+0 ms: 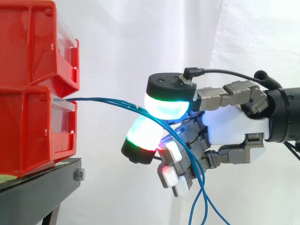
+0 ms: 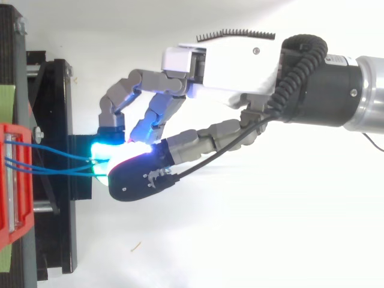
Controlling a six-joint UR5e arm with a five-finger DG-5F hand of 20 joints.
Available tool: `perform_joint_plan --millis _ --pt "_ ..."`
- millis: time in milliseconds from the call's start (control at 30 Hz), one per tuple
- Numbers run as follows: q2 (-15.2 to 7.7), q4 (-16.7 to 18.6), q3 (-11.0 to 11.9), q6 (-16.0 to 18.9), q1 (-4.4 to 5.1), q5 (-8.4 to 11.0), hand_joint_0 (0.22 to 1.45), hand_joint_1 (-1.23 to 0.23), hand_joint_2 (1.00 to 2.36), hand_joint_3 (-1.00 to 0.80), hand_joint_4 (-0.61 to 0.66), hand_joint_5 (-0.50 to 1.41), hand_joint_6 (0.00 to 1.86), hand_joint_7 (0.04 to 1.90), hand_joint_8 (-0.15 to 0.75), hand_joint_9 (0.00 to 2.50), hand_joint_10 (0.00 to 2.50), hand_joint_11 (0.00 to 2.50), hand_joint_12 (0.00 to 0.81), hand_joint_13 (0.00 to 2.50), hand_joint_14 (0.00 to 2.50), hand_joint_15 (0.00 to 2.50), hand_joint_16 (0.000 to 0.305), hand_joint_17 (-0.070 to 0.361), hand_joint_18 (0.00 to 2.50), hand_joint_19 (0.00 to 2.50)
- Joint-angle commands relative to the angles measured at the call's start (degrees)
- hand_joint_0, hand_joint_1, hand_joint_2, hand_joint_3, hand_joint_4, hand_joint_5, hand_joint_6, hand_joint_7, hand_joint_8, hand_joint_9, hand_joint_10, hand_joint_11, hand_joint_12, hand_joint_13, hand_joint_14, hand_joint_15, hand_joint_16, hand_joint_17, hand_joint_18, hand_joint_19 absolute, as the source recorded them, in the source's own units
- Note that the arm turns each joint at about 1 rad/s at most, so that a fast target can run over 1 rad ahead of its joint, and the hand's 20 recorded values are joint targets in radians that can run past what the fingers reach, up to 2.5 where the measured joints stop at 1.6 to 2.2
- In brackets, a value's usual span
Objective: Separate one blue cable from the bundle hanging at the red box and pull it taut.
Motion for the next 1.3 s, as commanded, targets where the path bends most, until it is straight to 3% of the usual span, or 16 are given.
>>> perform_joint_plan --millis 0,400,500,600,633,700,800,867,1000,1100,1267 --pt "0.0 0.1 -0.01 0.0 -0.02 0.7 0.64 -0.83 1.01 -0.19 0.14 -0.2 0.91 0.93 0.329 0.94 0.01 0.81 0.361 0.9 0.02 0.56 0.046 0.104 0.77 0.63" --pt "0.0 0.1 -0.01 0.09 -0.02 0.96 0.73 -0.89 1.0 -0.5 0.15 -0.19 0.92 0.93 0.31 0.93 0.02 0.82 0.345 0.89 0.02 0.56 0.043 0.097 0.78 0.6" --pt "0.0 0.1 -0.01 0.09 -0.02 0.87 0.7 -0.88 1.0 -0.5 0.15 -0.19 0.92 0.93 0.312 0.96 0.01 0.84 0.342 0.9 0.02 0.57 0.043 0.096 0.79 0.6" --pt "0.0 0.1 -0.01 0.09 -0.02 0.87 0.55 -0.78 1.0 -0.5 0.16 -0.17 0.91 0.95 0.322 1.01 0.01 0.84 0.349 0.93 0.02 0.58 0.043 0.098 0.8 0.63" --pt "0.0 0.1 -0.01 0.09 -0.02 0.87 0.55 -0.78 1.0 -0.5 0.16 -0.17 0.91 0.95 0.322 1.01 0.01 0.84 0.349 0.93 0.02 0.58 0.043 0.098 0.8 0.63" --pt "0.0 0.1 -0.01 0.09 -0.02 0.96 0.51 -0.65 1.0 -0.5 0.16 -0.15 0.88 0.96 0.336 1.08 0.01 0.81 0.359 0.98 0.02 0.58 0.044 0.1 0.84 0.65" --pt "-0.09 0.19 -0.01 0.09 -0.02 0.96 0.54 -0.51 1.0 -0.5 0.16 -0.14 0.86 1.0 0.331 1.12 0.01 0.8 0.351 0.99 0.02 0.58 0.043 0.096 0.83 0.68" --pt "0.0 0.19 -0.01 0.18 -0.02 0.96 0.63 -0.42 1.0 -0.48 0.12 -0.13 0.84 1.05 0.318 1.17 0.02 0.84 0.343 1.0 0.02 0.61 0.04 0.09 0.81 0.74" --pt "0.0 0.19 -0.01 0.18 -0.02 0.96 0.6 -0.55 1.01 -0.21 0.16 -0.14 0.85 0.98 0.375 1.19 0.01 0.85 0.4 1.03 0.02 0.59 0.051 0.115 0.89 0.7" --pt "0.0 0.19 -0.01 0.26 0.15 0.96 0.6 -0.71 1.01 -0.14 0.18 -0.17 0.89 0.93 0.372 1.05 0.01 0.89 0.418 1.01 0.02 0.59 0.055 0.125 0.92 0.68" --pt "0.0 0.19 -0.01 0.26 0.24 1.49 0.63 -0.79 1.01 -0.16 0.16 -0.2 0.92 0.88 0.331 0.93 0.01 0.97 0.377 0.95 0.02 0.62 0.051 0.115 0.87 0.71"
